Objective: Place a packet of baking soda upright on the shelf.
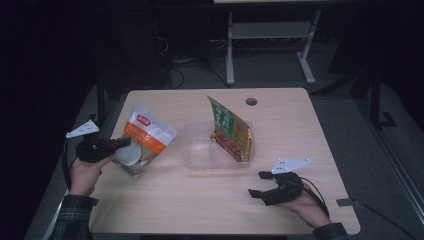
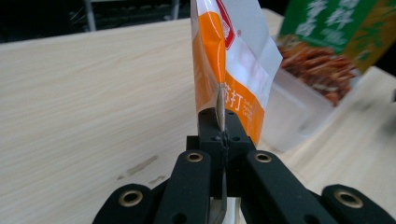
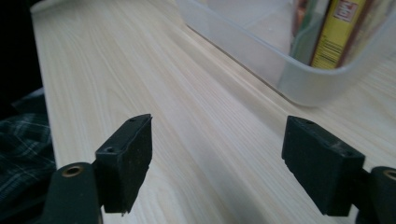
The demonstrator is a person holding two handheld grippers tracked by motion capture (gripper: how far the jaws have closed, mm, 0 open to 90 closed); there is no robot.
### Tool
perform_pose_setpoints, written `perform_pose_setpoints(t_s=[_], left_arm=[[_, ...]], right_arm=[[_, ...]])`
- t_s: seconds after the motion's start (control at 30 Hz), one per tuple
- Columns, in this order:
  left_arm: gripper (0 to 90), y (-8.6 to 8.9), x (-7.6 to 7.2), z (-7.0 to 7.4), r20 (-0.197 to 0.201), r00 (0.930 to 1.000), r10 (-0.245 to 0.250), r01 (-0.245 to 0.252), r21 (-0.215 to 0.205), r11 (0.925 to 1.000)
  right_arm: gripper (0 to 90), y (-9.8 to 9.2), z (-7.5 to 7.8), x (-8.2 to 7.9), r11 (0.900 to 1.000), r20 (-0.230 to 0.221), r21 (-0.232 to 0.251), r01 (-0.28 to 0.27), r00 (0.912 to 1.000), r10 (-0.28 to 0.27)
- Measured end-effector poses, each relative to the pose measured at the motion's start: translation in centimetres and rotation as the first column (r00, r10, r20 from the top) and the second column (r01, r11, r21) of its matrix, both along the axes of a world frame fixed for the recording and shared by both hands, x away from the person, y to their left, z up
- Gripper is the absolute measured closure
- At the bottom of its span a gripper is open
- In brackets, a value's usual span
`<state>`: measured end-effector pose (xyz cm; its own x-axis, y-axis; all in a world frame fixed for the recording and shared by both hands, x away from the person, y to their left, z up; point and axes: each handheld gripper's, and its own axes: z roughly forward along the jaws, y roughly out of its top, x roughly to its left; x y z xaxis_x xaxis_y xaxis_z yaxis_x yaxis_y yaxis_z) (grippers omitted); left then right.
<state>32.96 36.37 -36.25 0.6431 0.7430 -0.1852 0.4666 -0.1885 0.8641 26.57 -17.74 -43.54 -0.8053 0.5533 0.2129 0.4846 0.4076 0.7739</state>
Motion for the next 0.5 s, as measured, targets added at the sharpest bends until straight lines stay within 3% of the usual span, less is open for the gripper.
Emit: perform_pose_setpoints(t_s=[0.3, 0.5], left_arm=[[89.9, -3.0, -3.1, 2.0, 0.046, 0.9951, -0.088, 0.088, 0.007, 0.9961], [89.9, -5.8, -4.4, 2.1, 0.046, 0.9832, -0.176, 0.177, -0.004, 0.9843]], right_arm=[[23.6, 2.0, 0.2, 0.5, 0.999, 0.000, 0.030, -0.040, 0.9992, 0.040], [25.0, 3.5, 0.9, 0.6, 0.993, 0.014, 0.080, -0.083, 0.9966, 0.082]])
